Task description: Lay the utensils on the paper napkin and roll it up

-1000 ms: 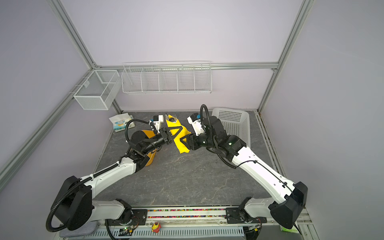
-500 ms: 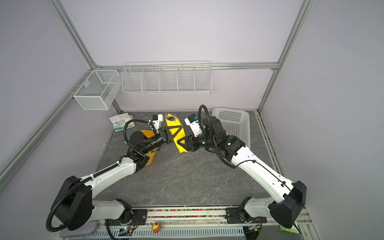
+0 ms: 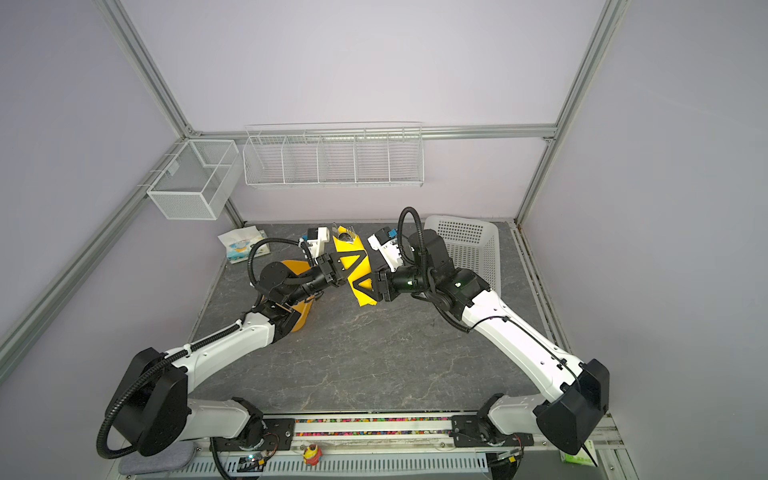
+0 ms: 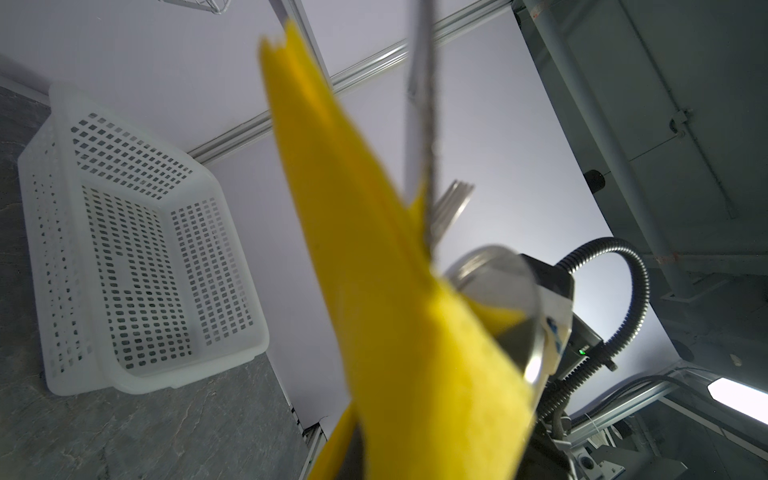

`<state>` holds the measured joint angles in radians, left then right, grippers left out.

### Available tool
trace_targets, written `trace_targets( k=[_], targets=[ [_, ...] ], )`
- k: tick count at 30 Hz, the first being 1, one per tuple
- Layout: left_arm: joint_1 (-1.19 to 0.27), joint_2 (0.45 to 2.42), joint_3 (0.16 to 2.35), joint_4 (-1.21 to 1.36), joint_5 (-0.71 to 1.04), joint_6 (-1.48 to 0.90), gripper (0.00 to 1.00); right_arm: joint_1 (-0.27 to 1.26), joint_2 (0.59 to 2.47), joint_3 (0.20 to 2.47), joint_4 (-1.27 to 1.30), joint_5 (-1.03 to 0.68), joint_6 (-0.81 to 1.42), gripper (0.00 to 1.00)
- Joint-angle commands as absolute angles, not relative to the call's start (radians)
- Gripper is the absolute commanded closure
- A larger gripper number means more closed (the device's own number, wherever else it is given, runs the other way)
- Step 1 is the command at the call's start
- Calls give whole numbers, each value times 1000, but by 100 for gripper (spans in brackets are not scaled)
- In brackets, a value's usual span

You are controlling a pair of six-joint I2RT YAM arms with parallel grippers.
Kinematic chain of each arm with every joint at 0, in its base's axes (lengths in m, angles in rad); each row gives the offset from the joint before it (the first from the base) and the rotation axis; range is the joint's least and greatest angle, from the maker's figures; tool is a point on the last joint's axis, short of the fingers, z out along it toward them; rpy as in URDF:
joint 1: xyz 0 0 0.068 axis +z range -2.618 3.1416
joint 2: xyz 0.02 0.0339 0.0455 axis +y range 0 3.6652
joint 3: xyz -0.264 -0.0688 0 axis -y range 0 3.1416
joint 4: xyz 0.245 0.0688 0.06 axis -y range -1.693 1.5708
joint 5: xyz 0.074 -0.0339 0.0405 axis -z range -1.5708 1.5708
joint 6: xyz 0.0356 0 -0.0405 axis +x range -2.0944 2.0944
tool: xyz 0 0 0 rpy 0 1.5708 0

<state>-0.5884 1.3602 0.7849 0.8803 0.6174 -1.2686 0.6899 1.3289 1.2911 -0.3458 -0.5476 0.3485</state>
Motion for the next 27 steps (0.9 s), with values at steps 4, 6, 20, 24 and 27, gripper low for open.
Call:
trace_targets(
  k=[4,6,20,24,27],
  targets=[
    [-591,1367,836,956,654,-1296,100,674,1348,1272,-322,-590,334,45],
    [-591,1367,837,957,658,-1298,100,663,1347,1273,-321,-600,332,45],
    [-591,1379,846,969,676,-1304,100,657,1365,1262,-270,-784,347,57],
    [-591,1382,849,969,689,-1304,100,652,1360,1259,-267,-791,347,64],
    [-592,1386,852,971,702,-1304,100,645,1354,1256,-264,-803,350,69]
  ],
)
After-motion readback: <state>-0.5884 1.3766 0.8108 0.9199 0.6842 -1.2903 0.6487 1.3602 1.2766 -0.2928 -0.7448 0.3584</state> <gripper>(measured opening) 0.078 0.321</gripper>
